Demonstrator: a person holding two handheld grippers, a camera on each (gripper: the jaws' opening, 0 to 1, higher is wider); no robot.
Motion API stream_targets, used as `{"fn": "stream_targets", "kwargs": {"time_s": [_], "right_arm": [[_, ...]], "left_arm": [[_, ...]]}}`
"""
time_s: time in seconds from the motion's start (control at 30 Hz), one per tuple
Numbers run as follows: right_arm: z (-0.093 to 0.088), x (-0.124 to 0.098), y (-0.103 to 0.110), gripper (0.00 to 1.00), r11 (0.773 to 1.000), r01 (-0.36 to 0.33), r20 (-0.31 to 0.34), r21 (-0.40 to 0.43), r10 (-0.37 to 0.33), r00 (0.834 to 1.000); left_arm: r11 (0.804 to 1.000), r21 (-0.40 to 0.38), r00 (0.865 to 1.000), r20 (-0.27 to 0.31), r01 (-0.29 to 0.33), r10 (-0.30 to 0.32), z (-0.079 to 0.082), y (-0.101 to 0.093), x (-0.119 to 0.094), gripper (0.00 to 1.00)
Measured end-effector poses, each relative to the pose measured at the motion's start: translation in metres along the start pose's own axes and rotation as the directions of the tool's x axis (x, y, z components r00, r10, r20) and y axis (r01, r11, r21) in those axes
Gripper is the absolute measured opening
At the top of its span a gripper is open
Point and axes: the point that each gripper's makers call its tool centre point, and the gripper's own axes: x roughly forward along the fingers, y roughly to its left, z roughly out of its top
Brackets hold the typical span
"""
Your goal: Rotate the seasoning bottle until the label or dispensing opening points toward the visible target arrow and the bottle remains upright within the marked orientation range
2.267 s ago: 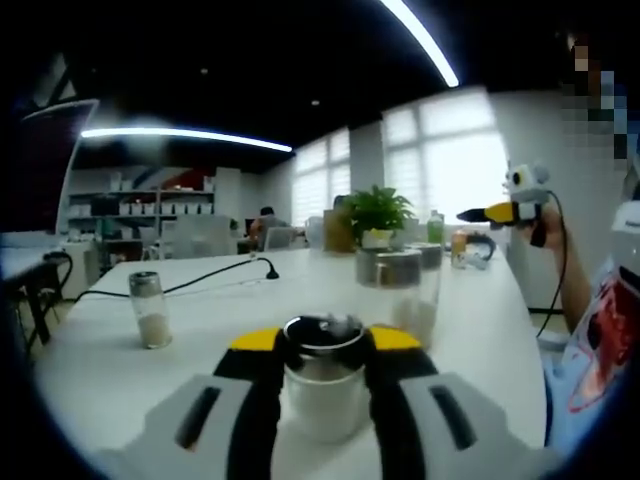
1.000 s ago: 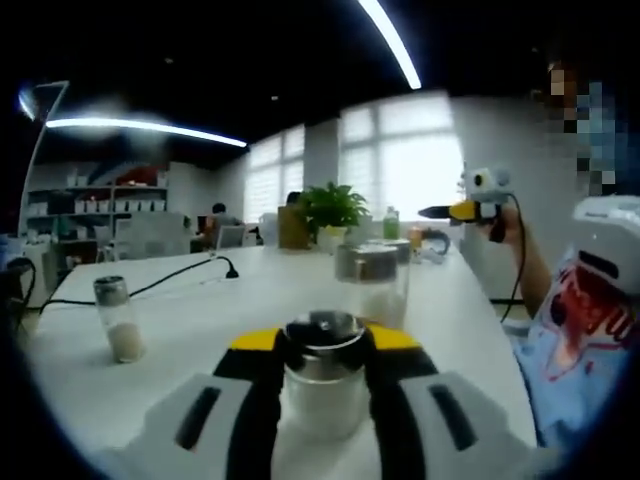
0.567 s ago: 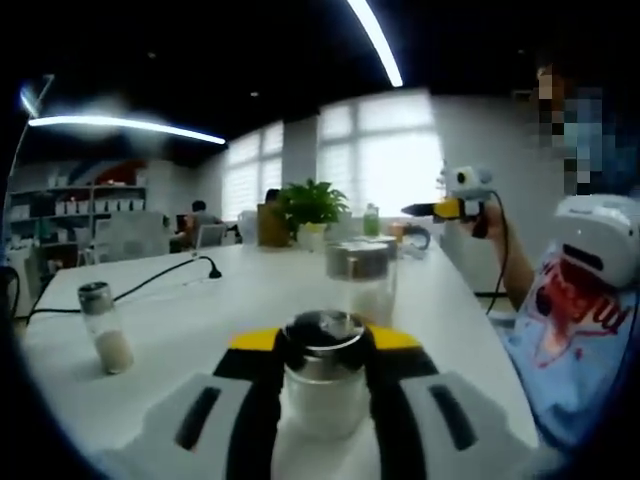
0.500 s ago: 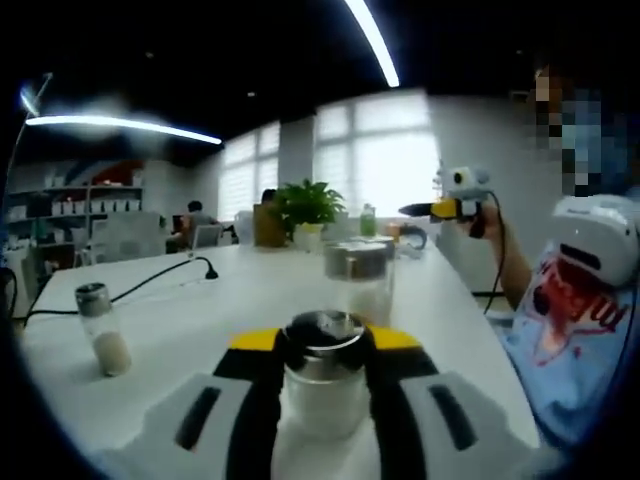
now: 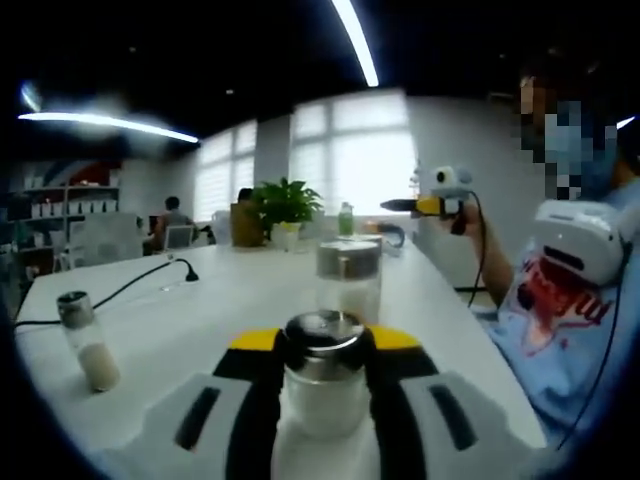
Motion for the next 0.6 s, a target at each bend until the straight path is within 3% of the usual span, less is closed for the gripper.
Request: {"fn": "stream_targets", "kwargs": {"time_s": [0.6], "right_arm": [[-0.0093, 0.0049, 0.0031, 0.81, 0.999, -0.001, -0.046, -0.049, -0.001, 0.999]], "left_arm": [[0.995, 0.007, 0.994, -0.051, 0.095, -0.095, -0.0019, -0.0024, 0.0023, 0.33]]}}
